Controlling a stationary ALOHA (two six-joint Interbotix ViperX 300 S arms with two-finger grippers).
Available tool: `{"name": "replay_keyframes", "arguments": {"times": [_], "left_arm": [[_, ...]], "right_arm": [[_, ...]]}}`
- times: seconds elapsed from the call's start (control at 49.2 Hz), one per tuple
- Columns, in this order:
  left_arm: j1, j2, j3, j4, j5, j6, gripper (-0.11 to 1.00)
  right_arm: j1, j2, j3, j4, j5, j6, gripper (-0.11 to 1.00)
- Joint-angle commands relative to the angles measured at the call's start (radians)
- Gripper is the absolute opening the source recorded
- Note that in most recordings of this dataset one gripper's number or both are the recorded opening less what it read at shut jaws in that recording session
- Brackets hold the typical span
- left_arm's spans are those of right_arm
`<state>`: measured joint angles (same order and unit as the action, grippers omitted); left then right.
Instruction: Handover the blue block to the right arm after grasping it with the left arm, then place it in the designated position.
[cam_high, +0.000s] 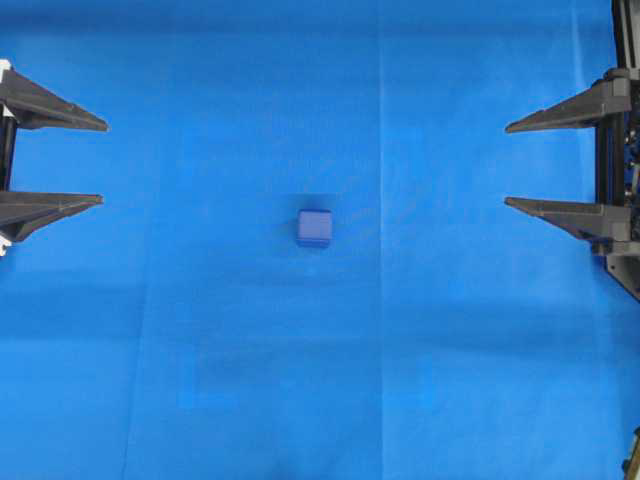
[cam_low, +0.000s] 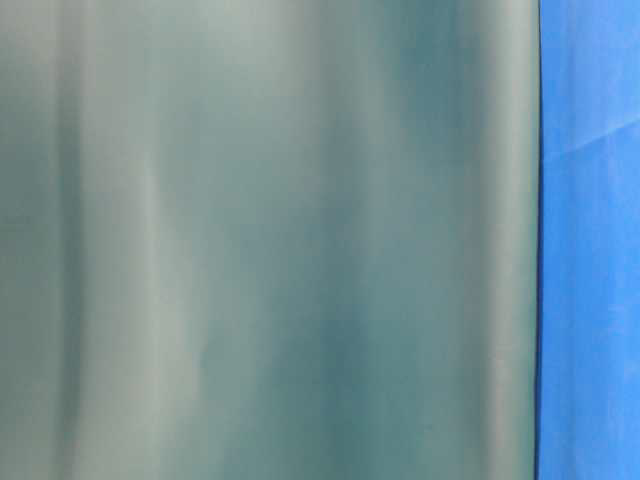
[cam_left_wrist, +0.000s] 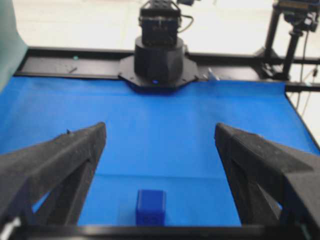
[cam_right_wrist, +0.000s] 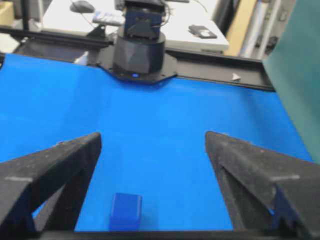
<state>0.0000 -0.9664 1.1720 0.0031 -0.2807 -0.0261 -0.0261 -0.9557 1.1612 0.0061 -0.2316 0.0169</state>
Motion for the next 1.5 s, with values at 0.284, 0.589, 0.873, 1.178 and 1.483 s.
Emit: {"name": "replay_keyframes", "arguments": {"times": [0.284, 0.589, 0.873, 1.178, 1.483], "left_arm": [[0.035, 0.164, -0.078, 0.002, -0.084, 0.008, 0.93], [0.037, 0.411, -0.216, 0.002, -0.187, 0.009, 0.93], [0.034, 0.634, -0.397, 0.008, -0.216, 0.018, 0.93], [0.035, 0.815, -0.560, 0.011, -0.199, 0.025, 0.93], [0.037, 0.821, -0.606, 0.011, -0.002, 0.012, 0.93]], "right_arm": [[-0.005, 0.018, -0.028, 0.003, -0.008, 0.002, 0.97], [-0.008, 0.026, -0.028, 0.005, -0.011, 0.002, 0.97], [-0.009, 0.028, -0.028, 0.003, -0.011, 0.002, 0.97], [-0.009, 0.032, -0.028, 0.003, -0.018, 0.002, 0.97], [-0.009, 0.032, -0.028, 0.003, -0.018, 0.002, 0.97]]}}
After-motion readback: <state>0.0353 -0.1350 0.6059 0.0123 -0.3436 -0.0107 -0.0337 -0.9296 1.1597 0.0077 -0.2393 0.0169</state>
